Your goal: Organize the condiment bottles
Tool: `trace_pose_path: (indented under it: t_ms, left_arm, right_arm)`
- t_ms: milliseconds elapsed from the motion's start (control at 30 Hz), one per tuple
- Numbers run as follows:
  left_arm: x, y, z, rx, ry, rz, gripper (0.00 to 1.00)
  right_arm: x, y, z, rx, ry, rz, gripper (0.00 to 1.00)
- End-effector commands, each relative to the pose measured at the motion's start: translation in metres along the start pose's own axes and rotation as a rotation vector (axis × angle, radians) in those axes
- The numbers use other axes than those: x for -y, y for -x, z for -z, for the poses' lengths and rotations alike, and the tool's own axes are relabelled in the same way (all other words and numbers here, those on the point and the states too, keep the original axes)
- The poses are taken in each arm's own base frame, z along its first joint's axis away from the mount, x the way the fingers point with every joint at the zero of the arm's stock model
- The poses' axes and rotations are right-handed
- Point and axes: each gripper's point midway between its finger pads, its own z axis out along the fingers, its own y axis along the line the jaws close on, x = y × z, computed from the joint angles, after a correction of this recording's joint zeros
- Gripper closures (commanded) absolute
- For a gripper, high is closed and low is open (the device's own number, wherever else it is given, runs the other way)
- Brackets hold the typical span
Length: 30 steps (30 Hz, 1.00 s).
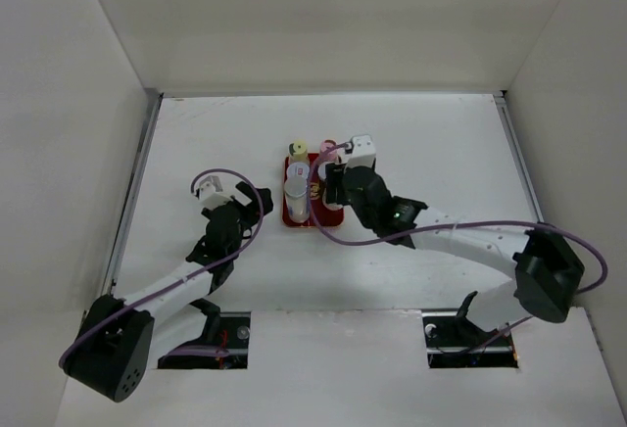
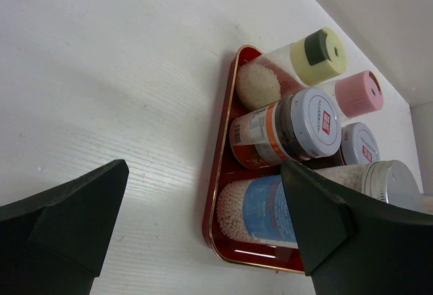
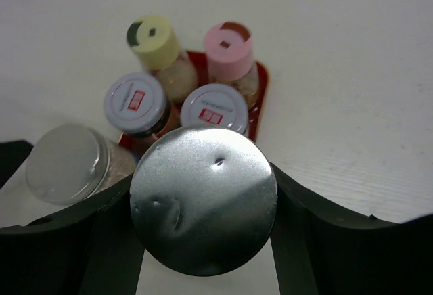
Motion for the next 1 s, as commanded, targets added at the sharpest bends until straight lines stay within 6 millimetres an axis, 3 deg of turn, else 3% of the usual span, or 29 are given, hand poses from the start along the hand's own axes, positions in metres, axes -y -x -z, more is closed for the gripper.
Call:
trace_pose_path:
  t_ms: [0,300,400,567,800,867,967]
  left_arm:
    - [0.006,0.017,0.003,0.063,-0.024,0.027,0.00]
    - [0.001,0.022,0.005,0.073,-0.008,0.034,0.00]
    - [0.003,0.019,0.004,0.057,-0.012,0.032,0.00]
    - [0.003,0.016,0.002,0.041,-0.008,0.028,0.00]
    - [-0.005,0.012,-0.002,0.012,0.053,0.005,0.00]
    - [-0.009,0.009,-0.004,-0.005,0.077,-0.006,0.00]
    - [-0.010,0.009,-0.004,-0.011,0.087,-0.006,0.00]
  right_arm:
    - [-0.033,0.017,-0.009,0.058,0.042,-0.050,0.40]
    - [-0.042,-0.024,-0.036,-0.004,0.013,-0.001,0.36]
    - [-0.042,-0.027,-0.037,-0.006,-0.002,0.010,0.25]
    - [-0.036,-0.004,-0.022,0.042,-0.016,-0.010,0.00]
    - [-0.001,0.049,0.029,0.168,-0.050,-0.090,0.00]
    - [0.023,0.054,0.038,0.200,-0.088,-0.125,0.00]
    - [0.061,0.046,0.045,0.219,-0.165,-0.159,0.00]
